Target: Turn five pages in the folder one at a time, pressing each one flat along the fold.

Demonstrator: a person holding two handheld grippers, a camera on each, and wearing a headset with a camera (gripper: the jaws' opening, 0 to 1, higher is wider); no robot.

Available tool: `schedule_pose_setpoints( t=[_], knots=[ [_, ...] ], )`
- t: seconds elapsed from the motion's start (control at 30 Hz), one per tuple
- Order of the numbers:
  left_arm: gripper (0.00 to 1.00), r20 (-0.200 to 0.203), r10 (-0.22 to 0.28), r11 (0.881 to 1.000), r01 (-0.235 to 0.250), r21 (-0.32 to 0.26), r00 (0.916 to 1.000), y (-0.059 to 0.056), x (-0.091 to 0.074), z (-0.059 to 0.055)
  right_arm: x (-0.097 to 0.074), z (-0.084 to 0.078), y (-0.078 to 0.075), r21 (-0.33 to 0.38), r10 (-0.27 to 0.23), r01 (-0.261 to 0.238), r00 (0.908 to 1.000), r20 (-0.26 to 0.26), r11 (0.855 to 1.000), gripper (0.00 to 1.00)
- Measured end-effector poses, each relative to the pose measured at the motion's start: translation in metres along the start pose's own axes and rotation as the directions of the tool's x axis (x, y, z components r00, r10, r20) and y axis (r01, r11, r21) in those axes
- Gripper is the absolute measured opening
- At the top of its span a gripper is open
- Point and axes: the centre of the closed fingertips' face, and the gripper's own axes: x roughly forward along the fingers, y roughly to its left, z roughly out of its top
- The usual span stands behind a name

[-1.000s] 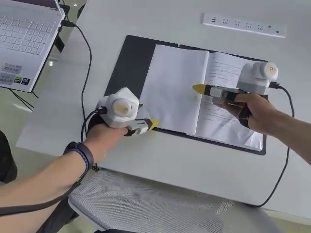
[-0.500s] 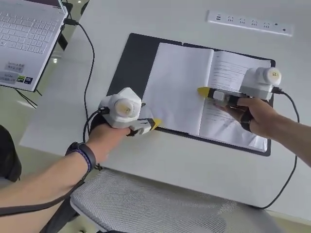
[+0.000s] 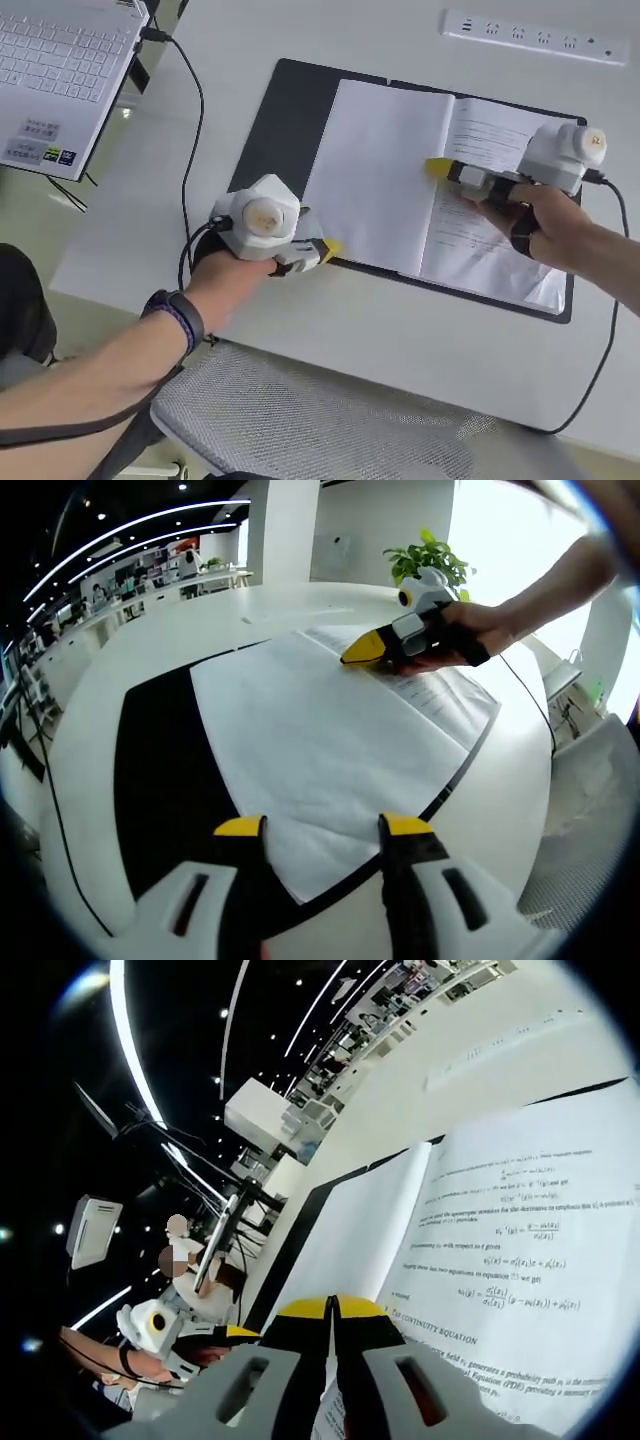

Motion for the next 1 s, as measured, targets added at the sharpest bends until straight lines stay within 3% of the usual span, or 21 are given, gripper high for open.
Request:
schedule_pose_setpoints(
  t=[0.07, 0.2, 0.33, 0.47, 0.53, 0.57, 0.8, 1.0],
  knots=[
    [0.43, -0.001, 0.000, 1.000, 0.000, 0.001, 1.0000, 0.000, 0.000, 0.000, 0.003, 0.010, -0.008, 0.008, 0.002, -0.002, 1.0000, 0.000, 1.000, 0.00],
    [0.43, -0.002, 0.001, 1.000, -0.001, 0.000, 1.0000, 0.000, -0.001, 0.000, 0.006, 0.014, 0.003, 0.017, 0.000, -0.001, 0.9999, 0.011, 1.000, 0.00],
    [0.43, -0.002, 0.001, 1.000, -0.001, -0.002, 1.0000, 0.000, -0.001, 0.001, 0.010, 0.026, -0.006, 0.084, -0.001, -0.004, 0.9979, 0.065, 0.996, 0.00],
    [0.43, -0.004, -0.002, 1.000, 0.002, 0.000, 1.0000, 0.001, -0.001, 0.001, 0.015, 0.042, -0.026, 0.084, -0.009, 0.002, 0.9962, 0.086, 0.996, 0.00],
    [0.43, -0.004, -0.002, 1.000, 0.002, 0.002, 1.0000, 0.001, -0.001, 0.001, 0.017, 0.050, -0.034, 0.095, -0.024, 0.013, 0.9935, 0.111, 0.995, 0.00],
    [0.43, -0.004, -0.003, 1.000, 0.003, 0.003, 1.0000, 0.001, -0.001, 0.001, 0.017, 0.050, -0.028, 0.111, -0.028, 0.014, 0.9919, 0.124, 0.994, 0.00],
    [0.43, -0.004, -0.005, 1.000, 0.005, 0.002, 1.0000, 0.001, 0.000, 0.001, 0.025, 0.073, -0.045, 0.140, -0.065, 0.042, 0.9852, 0.159, 0.989, 0.00],
    [0.43, -0.001, -0.007, 1.000, 0.007, -0.002, 1.0000, 0.001, 0.000, 0.001, 0.028, 0.099, -0.066, 0.205, -0.128, 0.083, 0.9671, 0.220, 0.975, 0.00]
  ],
)
